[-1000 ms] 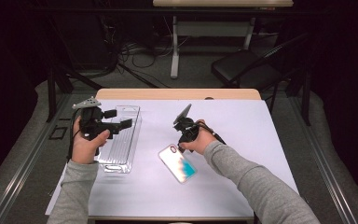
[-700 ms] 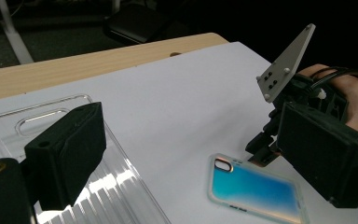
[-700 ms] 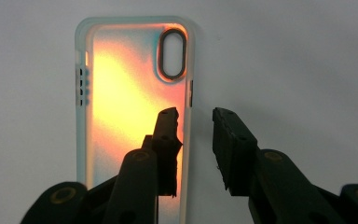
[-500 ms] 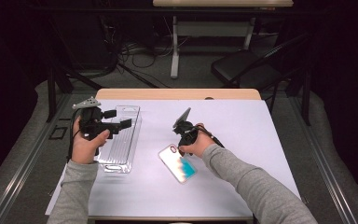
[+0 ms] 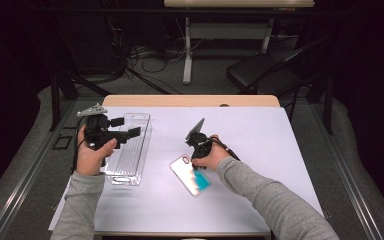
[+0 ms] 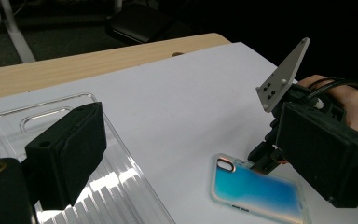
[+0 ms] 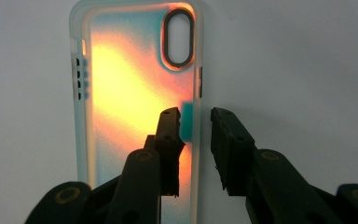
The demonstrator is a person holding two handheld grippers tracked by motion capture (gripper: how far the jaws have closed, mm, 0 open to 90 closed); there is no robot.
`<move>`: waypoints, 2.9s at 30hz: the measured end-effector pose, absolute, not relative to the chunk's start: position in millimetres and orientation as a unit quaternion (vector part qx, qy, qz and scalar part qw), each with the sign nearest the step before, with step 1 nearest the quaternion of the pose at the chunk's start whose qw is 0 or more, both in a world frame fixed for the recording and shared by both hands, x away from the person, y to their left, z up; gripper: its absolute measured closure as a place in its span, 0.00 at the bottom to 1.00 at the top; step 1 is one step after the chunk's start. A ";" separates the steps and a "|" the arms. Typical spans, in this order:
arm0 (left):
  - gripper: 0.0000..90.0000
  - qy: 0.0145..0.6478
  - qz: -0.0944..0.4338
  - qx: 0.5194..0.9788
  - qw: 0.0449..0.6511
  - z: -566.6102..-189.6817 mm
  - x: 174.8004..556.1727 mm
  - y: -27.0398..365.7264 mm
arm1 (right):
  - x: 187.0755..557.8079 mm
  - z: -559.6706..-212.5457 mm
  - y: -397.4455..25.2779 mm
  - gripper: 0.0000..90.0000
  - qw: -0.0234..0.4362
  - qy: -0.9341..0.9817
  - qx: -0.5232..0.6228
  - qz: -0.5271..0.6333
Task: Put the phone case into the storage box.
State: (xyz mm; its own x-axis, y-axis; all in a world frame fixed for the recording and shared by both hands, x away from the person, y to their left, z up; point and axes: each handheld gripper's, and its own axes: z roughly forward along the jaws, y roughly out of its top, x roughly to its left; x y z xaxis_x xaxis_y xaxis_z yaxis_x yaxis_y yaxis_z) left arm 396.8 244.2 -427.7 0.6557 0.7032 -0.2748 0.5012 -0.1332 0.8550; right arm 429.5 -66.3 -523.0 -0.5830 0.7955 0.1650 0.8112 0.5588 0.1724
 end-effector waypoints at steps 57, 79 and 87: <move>0.10 0.415 0.097 0.739 0.522 -429.8 398.4 249.2 | 431.3 -526.6 -66.6 0.96 0.045 -0.877 -0.468 -0.098; 0.10 0.416 0.097 0.738 0.522 -429.5 398.4 250.9 | 430.0 -527.3 -66.1 0.97 0.041 -0.878 -0.465 -0.106; 0.10 0.417 0.098 0.736 0.524 -429.0 398.2 252.2 | 430.0 -526.9 -66.3 0.97 0.041 -0.878 -0.465 -0.107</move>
